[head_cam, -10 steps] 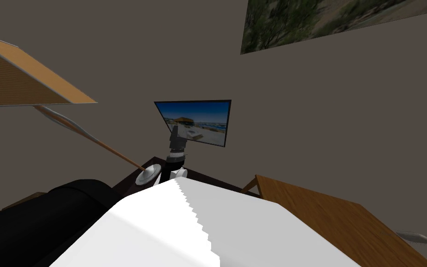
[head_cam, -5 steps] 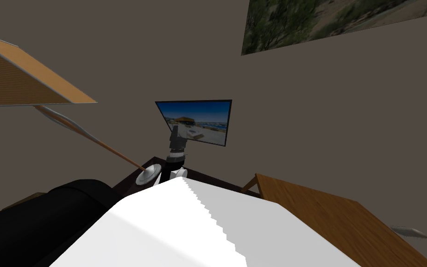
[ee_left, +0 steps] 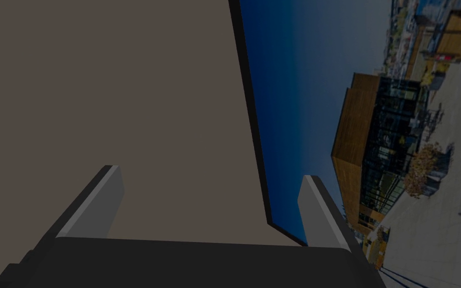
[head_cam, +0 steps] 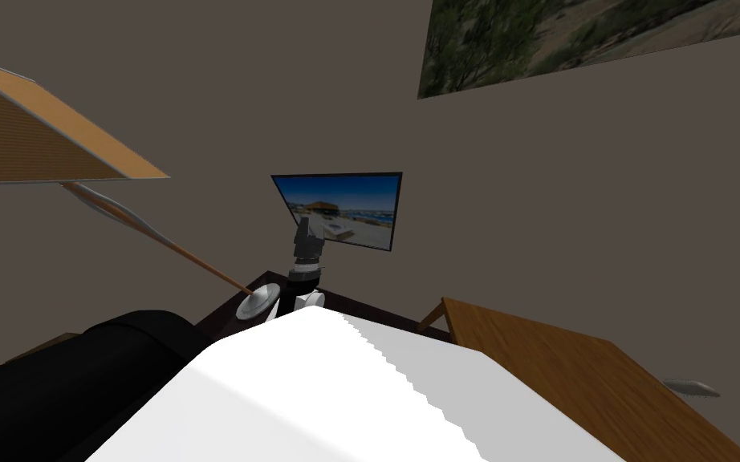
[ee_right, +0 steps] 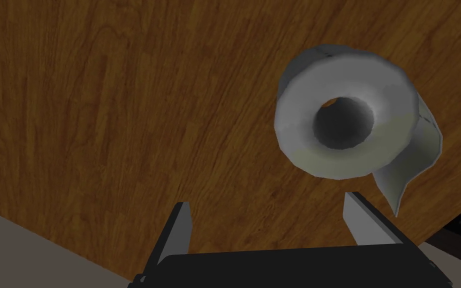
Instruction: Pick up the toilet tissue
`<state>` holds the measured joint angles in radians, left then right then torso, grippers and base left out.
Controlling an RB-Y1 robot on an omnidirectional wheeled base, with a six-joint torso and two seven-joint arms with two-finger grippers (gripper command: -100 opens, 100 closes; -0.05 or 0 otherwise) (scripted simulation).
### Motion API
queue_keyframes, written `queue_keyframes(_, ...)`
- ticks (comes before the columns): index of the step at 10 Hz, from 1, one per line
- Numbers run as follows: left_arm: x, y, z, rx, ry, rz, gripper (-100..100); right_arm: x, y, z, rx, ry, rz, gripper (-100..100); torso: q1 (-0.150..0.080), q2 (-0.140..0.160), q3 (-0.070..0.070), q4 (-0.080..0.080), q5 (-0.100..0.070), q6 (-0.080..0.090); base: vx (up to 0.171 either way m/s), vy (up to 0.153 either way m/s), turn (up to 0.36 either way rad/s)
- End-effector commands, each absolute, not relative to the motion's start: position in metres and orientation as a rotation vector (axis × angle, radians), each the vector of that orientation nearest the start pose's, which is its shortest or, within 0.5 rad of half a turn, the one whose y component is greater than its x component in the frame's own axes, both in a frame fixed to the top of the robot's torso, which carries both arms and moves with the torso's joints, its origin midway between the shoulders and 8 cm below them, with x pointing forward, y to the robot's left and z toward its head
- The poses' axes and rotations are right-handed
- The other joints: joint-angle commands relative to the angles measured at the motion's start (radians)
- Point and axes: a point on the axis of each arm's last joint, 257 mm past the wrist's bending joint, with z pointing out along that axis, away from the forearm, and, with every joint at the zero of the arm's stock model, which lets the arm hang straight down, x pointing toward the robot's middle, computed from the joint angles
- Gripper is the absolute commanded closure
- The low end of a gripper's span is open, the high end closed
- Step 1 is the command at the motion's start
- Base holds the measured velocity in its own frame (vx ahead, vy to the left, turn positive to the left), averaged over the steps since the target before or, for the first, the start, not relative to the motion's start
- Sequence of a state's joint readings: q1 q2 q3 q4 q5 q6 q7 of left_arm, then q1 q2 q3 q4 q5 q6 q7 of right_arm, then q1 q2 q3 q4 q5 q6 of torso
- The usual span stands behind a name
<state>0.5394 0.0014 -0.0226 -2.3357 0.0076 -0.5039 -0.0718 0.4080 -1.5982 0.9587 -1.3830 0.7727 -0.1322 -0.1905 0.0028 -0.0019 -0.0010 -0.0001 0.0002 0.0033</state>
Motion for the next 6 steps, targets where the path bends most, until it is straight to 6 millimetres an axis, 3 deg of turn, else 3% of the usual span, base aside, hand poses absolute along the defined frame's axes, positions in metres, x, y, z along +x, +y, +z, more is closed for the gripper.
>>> queue_keyframes(1, 0.3303, 0.2745, 0.0373, -0.618, 0.609, -1.255, 0, 0.0482, -0.6328, -0.4219, -0.748, 2.96, -0.282, -100, 0.0, 0.0, 0.0, 0.0, 0.0, 0.0, -0.026, 0.01, -0.008)
queue_keyframes(3, 0.3303, 0.2745, 0.0373, -0.618, 0.609, -1.255, 0, 0.0545, -0.63, -0.4182, -0.97, 2.904, -0.29, -100, 0.0, 0.0, 0.0, 0.0, 0.0, 0.0, -0.044, 0.009, -0.017)
queue_keyframes(6, 0.3303, 0.2745, 0.0373, -0.618, 0.609, -1.255, 0, 0.0572, -0.6284, -0.4166, -1.146, 2.85, -0.297, -100, -0.001, 0.001, 0.0, 0.0, 0.0, 0.0, -0.036, 0.001, -0.007)
